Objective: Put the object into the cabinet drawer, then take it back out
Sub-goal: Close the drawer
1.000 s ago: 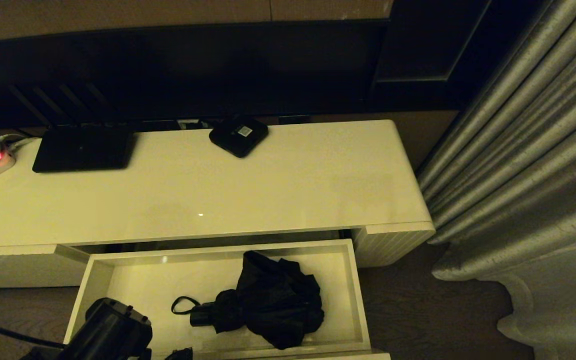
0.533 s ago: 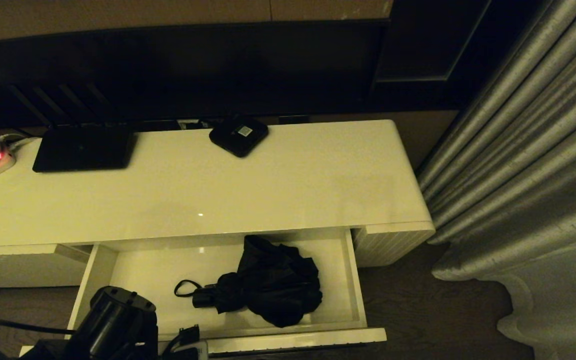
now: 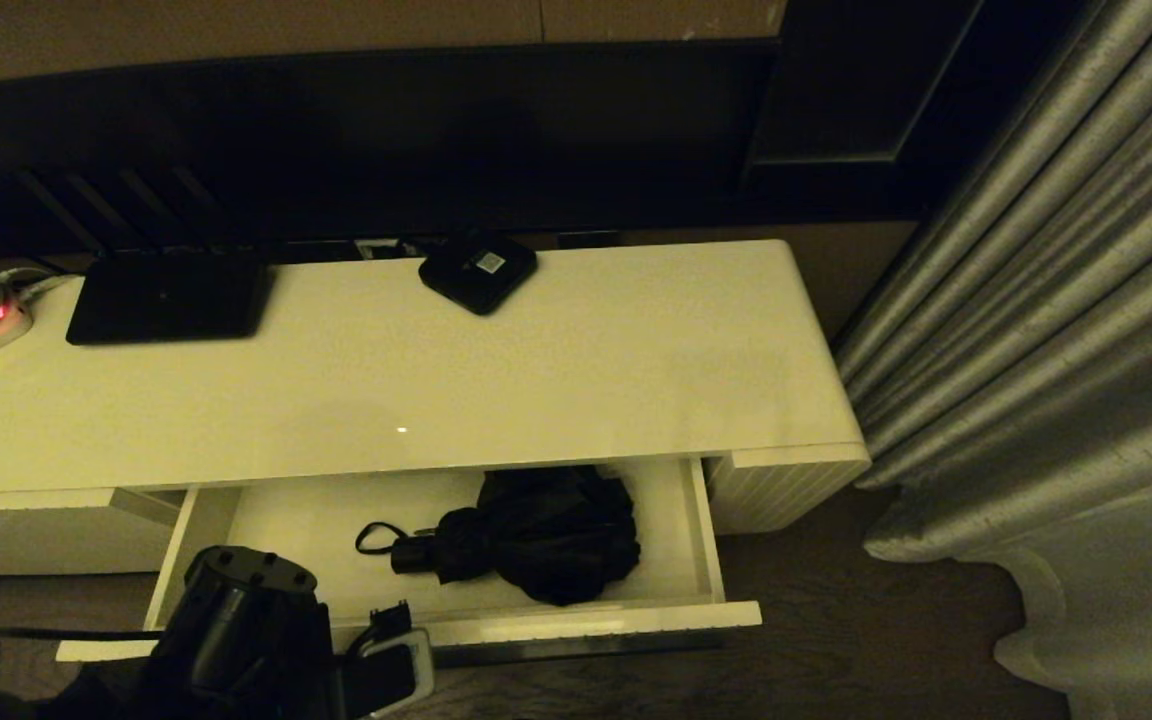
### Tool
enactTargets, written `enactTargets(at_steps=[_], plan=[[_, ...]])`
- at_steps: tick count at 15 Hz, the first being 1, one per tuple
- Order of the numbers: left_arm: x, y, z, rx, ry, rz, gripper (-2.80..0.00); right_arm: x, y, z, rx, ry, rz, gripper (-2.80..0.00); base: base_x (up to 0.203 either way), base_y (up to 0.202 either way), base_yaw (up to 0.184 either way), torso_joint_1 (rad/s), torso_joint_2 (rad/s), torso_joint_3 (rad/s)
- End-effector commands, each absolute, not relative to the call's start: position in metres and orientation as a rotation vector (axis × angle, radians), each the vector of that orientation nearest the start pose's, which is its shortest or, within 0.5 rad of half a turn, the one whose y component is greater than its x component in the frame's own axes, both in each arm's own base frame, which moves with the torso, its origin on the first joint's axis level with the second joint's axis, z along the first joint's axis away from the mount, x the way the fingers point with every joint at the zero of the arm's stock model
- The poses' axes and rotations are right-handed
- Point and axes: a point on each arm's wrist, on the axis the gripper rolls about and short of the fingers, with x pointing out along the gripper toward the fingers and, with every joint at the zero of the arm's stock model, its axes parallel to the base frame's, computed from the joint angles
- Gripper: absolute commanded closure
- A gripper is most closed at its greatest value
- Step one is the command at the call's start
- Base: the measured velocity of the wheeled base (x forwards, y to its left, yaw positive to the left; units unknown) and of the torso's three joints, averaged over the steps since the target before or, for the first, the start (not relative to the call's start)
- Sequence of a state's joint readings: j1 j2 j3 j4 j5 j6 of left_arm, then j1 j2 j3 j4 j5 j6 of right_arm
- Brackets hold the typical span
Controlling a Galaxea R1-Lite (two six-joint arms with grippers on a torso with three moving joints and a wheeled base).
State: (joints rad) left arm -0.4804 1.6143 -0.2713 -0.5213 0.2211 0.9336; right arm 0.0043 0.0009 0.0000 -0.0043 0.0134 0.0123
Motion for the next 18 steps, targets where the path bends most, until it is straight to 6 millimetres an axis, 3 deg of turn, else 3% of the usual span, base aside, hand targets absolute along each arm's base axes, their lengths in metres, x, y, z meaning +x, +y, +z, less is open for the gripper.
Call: enactTargets(at_steps=[1,13,18], plan=[[0.184,-0.09,0.072,1.164,0.577,-0.568,0.0,-0.023,0.0,0.076,0.012,-0.003,0.018,0.0,0.0,0.0,0.0,0.0,0.0,0.0],[0.206,-0.093,0.082,1.133,0.447,-0.397,0.0,-0.023,0.0,0.076,0.012,-0.003,0.018,0.0,0.0,0.0,0.0,0.0,0.0,0.0],[0.227,-0.092,0.087,1.104,0.389,-0.293,0.0,-0.023,0.0,0.076,0.012,-0.003,0.018,0.0,0.0,0.0,0.0,0.0,0.0,0.0]])
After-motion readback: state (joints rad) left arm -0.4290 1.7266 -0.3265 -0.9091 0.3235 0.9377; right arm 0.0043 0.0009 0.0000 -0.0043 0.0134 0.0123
